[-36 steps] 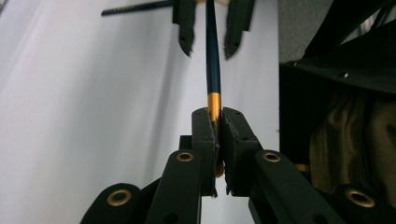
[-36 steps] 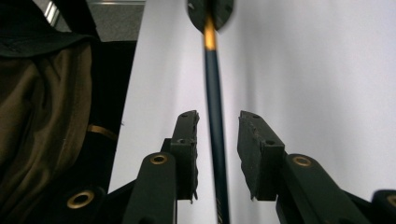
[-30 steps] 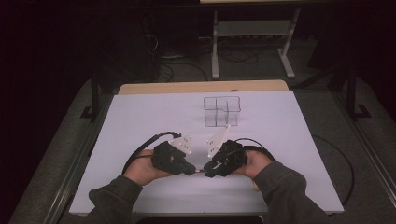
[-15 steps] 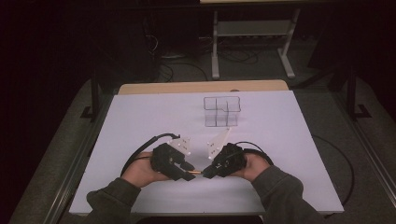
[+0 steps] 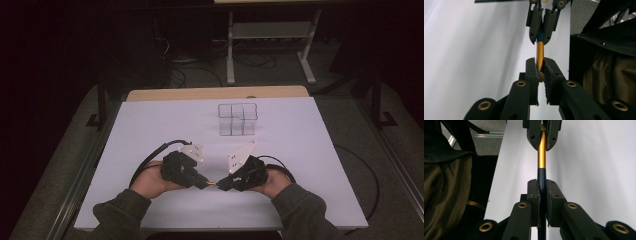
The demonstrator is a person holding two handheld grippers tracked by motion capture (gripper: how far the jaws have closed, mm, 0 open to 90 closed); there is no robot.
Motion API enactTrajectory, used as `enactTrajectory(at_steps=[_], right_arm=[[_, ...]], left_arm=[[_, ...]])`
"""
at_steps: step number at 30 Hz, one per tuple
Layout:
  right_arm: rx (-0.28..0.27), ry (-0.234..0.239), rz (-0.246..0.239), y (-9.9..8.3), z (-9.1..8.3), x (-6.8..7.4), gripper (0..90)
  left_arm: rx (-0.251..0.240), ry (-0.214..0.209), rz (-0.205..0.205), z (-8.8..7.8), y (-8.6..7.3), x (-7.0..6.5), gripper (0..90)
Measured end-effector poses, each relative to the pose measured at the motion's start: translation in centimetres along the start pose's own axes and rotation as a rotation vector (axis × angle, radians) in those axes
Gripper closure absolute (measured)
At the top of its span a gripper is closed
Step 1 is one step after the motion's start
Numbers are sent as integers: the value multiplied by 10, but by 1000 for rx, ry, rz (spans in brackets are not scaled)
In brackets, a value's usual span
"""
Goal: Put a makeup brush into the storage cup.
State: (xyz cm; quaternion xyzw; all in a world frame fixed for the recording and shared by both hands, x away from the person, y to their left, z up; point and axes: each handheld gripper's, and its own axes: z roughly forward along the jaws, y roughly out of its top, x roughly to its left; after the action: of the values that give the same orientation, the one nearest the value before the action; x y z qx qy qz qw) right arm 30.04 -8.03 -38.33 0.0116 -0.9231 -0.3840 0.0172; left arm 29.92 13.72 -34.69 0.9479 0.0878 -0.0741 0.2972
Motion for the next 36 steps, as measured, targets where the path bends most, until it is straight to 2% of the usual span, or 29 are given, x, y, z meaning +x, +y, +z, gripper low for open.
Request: enactTrajectory(at_steps=[5,7,8,10,13,15,17,20,23,25,27,32,34,36], right_arm=[[19,-24,-12,2,1,2,804],[44,-64,-18,5,1,3,763],[55,-86,-35,8,0,5,754],[70,-107,-42,14,-3,8,744],[110,-122,-50,23,-3,11,744],[130,-123,-58,27,-2,10,746],[155,-124,-70,31,0,11,749],[190,-131,-62,33,3,12,810],[190,-100,-30,32,5,10,821],[180,-88,-16,30,5,8,826],[146,-72,13,25,2,5,827],[52,-59,101,10,-7,-7,827],[20,-57,127,4,-10,-10,827],[1,-57,143,1,-13,-12,827]], left_arm=[[15,19,21,0,3,0,843],[29,33,-3,1,4,-1,844],[38,40,-3,1,5,-1,845],[60,58,-11,2,8,-3,845],[63,59,-1,1,13,-5,845],[77,70,6,1,17,-5,845],[78,72,-15,1,18,-7,844],[75,72,-18,4,20,-9,845],[95,77,16,4,21,-8,842],[61,81,17,1,20,-7,818],[41,90,7,-3,17,-6,734],[-6,114,-17,-11,9,-3,673],[-43,112,-44,-11,5,-2,656],[-56,116,-46,-11,1,-1,645]])
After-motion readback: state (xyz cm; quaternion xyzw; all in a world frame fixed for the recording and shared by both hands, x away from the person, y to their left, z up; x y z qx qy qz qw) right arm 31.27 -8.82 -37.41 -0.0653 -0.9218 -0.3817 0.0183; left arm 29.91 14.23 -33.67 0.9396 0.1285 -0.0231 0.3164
